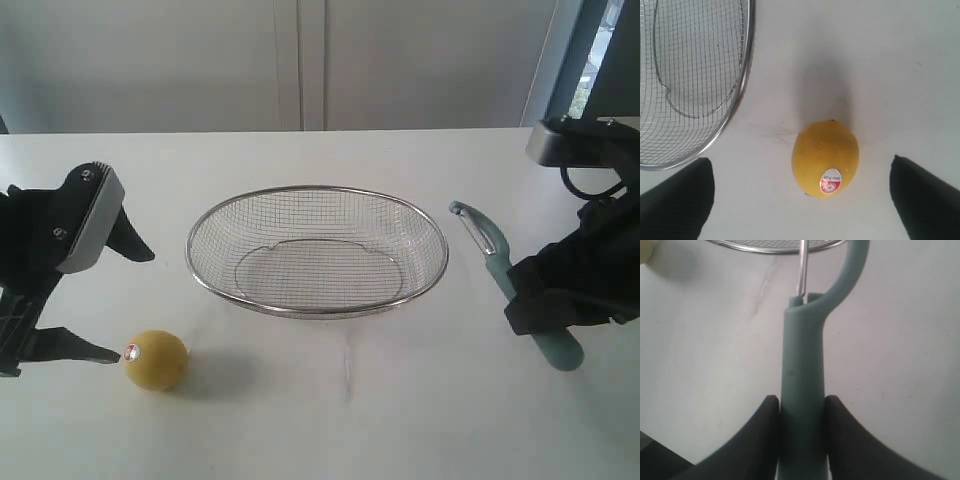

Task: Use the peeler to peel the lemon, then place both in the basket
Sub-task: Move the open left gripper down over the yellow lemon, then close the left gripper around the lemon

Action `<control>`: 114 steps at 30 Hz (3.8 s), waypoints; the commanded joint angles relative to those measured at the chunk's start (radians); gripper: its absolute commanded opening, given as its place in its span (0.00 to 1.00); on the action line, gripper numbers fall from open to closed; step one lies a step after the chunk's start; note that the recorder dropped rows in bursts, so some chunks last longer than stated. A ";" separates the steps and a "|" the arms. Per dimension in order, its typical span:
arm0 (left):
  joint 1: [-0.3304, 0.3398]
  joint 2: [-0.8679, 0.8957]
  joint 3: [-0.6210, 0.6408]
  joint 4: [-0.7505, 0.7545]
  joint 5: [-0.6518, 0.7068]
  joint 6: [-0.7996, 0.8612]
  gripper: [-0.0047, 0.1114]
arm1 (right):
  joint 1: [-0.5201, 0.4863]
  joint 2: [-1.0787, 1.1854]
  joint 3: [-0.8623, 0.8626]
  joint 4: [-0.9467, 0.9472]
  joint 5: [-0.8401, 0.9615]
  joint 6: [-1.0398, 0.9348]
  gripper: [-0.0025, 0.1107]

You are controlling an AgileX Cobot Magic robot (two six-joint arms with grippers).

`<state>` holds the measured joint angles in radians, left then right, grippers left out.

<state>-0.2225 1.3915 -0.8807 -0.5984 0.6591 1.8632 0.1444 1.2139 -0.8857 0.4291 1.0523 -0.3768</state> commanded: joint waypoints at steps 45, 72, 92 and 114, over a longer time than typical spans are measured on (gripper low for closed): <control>-0.012 0.320 -0.004 -0.106 -0.063 0.130 0.86 | -0.005 -0.005 0.003 0.004 -0.012 -0.012 0.02; -0.012 0.401 -0.004 -0.215 -0.088 0.238 0.86 | -0.005 -0.005 0.003 0.004 -0.012 -0.012 0.02; -0.050 0.401 -0.004 -0.143 -0.180 0.037 0.05 | -0.005 -0.005 0.003 0.004 -0.012 -0.012 0.02; -0.070 0.316 -0.004 -0.096 -0.127 -0.035 0.04 | -0.005 -0.005 0.003 0.006 -0.012 -0.012 0.02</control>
<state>-0.2887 1.7441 -0.8894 -0.6878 0.4926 1.8584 0.1444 1.2139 -0.8857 0.4271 1.0482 -0.3768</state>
